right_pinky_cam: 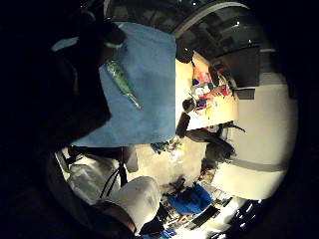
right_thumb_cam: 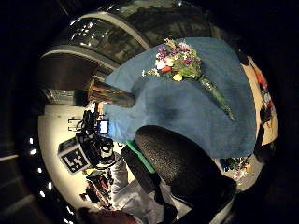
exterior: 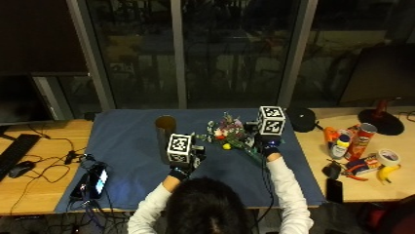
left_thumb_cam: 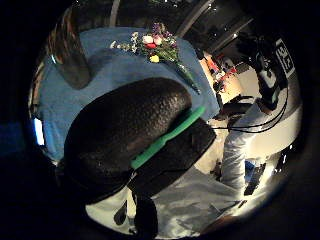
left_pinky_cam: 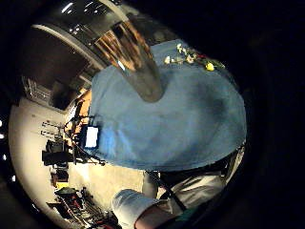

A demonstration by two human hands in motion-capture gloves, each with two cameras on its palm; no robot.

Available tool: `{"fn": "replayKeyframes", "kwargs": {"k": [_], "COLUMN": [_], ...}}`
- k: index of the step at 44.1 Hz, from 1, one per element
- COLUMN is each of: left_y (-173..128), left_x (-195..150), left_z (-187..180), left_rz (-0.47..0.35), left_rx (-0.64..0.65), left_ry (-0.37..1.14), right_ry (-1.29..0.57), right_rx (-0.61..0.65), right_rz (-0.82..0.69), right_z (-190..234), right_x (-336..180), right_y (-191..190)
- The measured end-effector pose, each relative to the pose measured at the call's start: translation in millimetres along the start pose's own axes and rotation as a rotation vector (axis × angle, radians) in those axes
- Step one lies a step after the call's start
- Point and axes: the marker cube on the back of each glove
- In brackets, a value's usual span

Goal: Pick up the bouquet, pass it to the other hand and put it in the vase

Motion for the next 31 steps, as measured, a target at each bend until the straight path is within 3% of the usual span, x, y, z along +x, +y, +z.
{"fn": "replayKeyframes", "kwargs": {"k": [21,28,31], "left_y": [-8,-10,-6], "left_x": [7,5,5], "left_z": [8,11,6], "left_rz": [0.060,0.061,0.060], "left_rx": [0.003,0.002,-0.003], "left_ry": [0.018,0.023,0.021], "right_ry": [-0.052,-0.093,-0.142], "right_rx": [-0.020,-0.082,-0.207], "right_rz": [0.171,0.285,0.353], "right_z": [-5,8,22], "right_x": [36,63,75], "right_y": [-21,-44,-48]}}
